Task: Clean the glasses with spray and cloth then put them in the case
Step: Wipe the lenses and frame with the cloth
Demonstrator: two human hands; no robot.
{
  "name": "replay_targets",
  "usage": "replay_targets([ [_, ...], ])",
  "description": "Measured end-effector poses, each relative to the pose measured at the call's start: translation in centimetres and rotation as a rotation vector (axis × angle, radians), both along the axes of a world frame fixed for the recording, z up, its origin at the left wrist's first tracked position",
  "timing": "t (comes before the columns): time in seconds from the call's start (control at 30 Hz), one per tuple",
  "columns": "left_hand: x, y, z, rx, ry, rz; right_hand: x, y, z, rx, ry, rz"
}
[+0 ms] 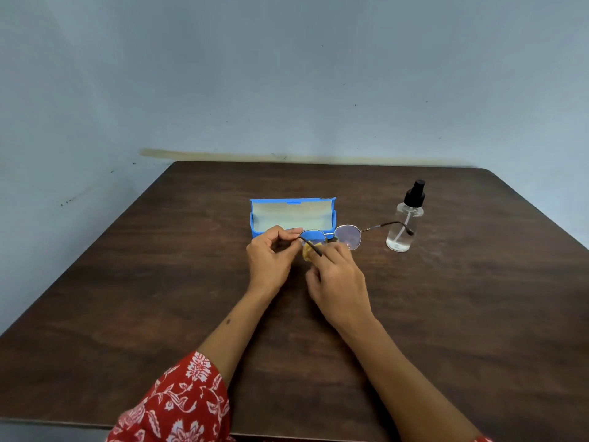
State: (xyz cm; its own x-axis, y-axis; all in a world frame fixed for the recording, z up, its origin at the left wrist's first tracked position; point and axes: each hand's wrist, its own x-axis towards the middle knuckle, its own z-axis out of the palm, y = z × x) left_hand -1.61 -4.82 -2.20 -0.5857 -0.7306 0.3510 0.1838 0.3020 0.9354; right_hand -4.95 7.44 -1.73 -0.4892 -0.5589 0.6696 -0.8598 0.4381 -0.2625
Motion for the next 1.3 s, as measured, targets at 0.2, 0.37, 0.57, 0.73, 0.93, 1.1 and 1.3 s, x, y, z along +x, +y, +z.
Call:
replay_targets([
  [0.2, -0.02, 0.08, 0.08, 0.011, 0.001, 0.003, 0.03, 0.23, 0.27, -0.047, -0.05, -0.038],
  [0.37, 0.07, 0.07, 0.16, 0.026, -0.021, -0.004, 0.16, 0.01, 0.15, -0.003, -0.033, 0.024],
  [0.57, 0.07, 0.22, 0.25, 0.016, -0.005, 0.006, -0.11, 0.01, 0.2, -0.047, -0.03, -0.049],
  [0.73, 0.06, 0.16, 0.25, 0.014, -0.019, 0.007, -0.01, -0.11, -0.02, 0.003, 0.006, 0.014],
  [0.93, 0.15, 0.4, 0.43, 0.003, 0.0, 0.015, -0.48, -0.14, 0.03, -0.067, -0.003, -0.059],
  [1.1, 0.14, 0.35, 0.4, 0.025, -0.016, 0.009, -0.03, -0.18, 0.02, 0.009, 0.003, 0.028],
  [1.3, 0.03, 0.4, 0.38, 0.023, -0.006, 0.009, -0.33, -0.15, 0.13, -0.038, -0.01, -0.046],
])
